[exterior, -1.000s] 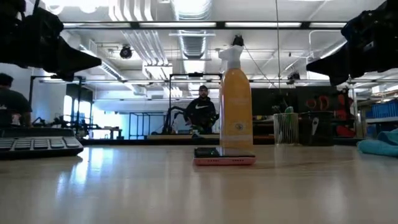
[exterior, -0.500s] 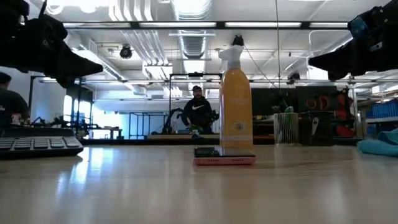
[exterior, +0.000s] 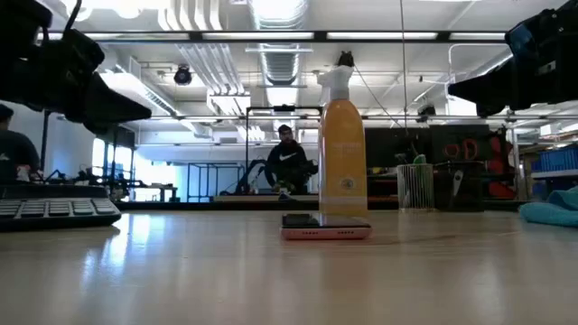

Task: Apply microfiber cloth
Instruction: Return to Home Position

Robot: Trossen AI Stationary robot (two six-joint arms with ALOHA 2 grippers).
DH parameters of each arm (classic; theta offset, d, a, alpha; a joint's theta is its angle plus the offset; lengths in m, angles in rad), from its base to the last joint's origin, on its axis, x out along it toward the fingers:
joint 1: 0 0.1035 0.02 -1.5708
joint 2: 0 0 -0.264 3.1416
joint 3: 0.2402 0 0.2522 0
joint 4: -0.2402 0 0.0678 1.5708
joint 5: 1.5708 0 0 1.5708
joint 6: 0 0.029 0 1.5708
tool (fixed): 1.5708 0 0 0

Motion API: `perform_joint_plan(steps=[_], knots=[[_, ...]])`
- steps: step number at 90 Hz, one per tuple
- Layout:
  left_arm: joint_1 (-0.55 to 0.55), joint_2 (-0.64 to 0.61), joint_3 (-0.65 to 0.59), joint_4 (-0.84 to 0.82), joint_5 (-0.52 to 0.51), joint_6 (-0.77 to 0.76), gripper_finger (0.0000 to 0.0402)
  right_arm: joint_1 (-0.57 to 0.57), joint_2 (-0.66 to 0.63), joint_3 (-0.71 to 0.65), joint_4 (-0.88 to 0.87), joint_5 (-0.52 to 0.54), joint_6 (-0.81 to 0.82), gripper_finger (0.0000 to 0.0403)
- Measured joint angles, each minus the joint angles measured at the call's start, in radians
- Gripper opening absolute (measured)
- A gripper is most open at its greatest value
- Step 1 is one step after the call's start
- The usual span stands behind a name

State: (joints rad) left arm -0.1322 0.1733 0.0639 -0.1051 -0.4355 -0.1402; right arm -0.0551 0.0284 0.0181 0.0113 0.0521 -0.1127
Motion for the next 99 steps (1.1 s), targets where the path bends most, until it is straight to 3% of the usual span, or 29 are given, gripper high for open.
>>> perform_joint_plan(steps=[99], knots=[[0.0,0.139,0.0,0.0,0.0,0.0,0.0,0.0,0.0,0.001,0.001,0.001,0.0,0.0]])
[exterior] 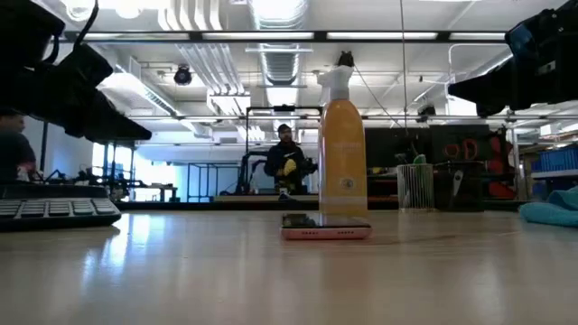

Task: Apply microfiber cloth
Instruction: Return to Home Position

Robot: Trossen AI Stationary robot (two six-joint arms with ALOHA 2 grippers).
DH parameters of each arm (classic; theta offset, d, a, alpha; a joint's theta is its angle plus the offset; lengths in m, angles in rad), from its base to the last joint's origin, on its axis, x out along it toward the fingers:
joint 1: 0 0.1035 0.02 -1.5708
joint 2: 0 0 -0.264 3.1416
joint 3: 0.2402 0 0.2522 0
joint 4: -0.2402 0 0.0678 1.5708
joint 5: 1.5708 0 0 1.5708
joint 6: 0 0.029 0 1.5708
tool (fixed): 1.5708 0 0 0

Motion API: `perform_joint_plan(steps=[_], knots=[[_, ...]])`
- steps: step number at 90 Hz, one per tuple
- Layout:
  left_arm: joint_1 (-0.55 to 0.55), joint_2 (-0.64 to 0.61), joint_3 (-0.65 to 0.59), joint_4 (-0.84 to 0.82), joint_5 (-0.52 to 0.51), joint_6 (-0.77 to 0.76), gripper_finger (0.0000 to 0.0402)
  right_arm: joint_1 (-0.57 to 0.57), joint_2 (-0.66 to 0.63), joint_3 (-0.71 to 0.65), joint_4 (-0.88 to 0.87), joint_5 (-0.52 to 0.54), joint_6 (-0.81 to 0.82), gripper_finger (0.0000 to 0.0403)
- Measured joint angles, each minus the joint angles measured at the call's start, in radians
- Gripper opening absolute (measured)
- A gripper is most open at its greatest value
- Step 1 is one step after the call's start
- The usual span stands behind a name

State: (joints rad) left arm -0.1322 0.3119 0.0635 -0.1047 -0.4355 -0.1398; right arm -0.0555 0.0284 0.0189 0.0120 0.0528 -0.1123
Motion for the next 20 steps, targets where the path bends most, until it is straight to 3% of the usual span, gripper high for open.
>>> perform_joint_plan(steps=[20], knots=[[0.0,0.014,0.0,0.0,0.0,0.0,0.0,0.0,0.0,0.0,0.0,0.0,0.0,0.0]])
